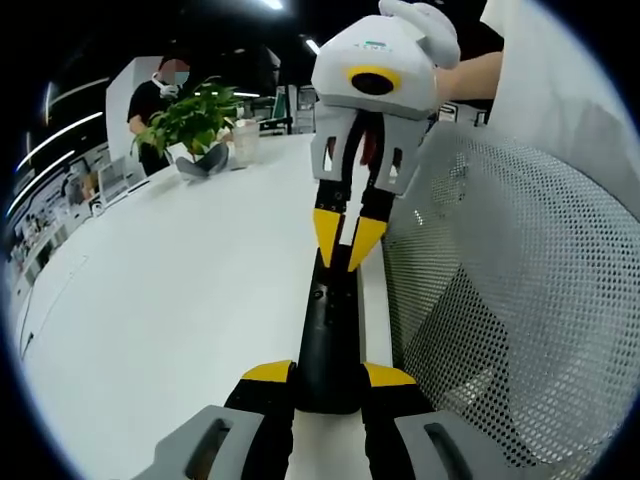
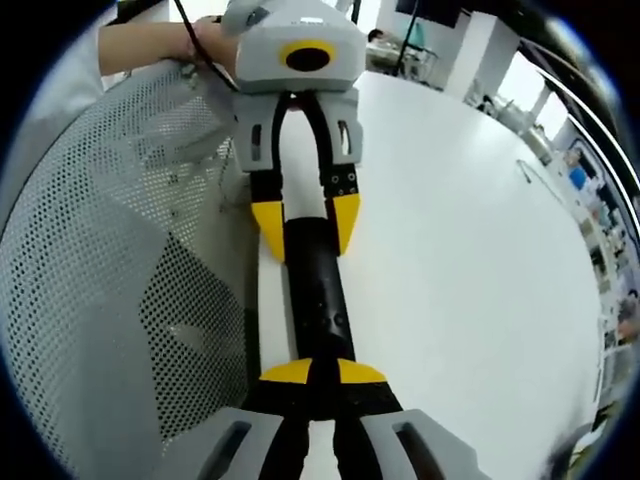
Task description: Press the specified remote control buttons in sequence, fully releasing each button before pressing the next.
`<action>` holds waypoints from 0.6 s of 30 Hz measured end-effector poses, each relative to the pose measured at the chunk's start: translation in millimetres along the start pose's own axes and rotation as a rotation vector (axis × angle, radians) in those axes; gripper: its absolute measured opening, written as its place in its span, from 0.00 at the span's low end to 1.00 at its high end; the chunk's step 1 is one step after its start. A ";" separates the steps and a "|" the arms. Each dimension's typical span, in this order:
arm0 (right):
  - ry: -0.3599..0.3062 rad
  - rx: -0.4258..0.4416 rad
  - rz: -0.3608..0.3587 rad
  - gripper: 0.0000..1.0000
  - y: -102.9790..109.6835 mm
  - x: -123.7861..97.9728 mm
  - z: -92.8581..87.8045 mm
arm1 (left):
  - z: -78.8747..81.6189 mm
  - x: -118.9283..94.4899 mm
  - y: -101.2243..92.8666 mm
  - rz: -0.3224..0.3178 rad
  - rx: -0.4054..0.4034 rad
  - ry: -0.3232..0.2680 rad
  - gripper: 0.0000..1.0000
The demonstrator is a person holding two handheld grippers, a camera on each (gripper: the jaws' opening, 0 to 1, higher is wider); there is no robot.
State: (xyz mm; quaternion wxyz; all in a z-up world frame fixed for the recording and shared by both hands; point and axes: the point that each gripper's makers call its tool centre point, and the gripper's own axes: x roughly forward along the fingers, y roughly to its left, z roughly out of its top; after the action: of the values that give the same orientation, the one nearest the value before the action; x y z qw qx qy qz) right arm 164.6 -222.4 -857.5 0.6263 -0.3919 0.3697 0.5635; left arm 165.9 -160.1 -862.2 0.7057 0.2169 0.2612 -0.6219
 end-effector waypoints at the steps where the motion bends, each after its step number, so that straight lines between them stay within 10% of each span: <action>1: 0.001 0.001 0.000 0.03 -0.1 0.0 -0.1 | 0.0 0.0 0.1 0.000 0.000 0.000 0.25; 18: 0.017 -0.003 -0.013 0.00 -1.7 -0.3 -0.5 | -0.1 0.1 -0.3 -0.003 0.000 -0.002 0.25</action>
State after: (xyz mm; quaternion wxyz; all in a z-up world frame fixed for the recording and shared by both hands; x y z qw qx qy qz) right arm 166.3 -223.0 -857.3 0.6261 -0.4001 0.3717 0.5566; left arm 165.6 -160.1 -862.3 0.7051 0.2161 0.2607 -0.6231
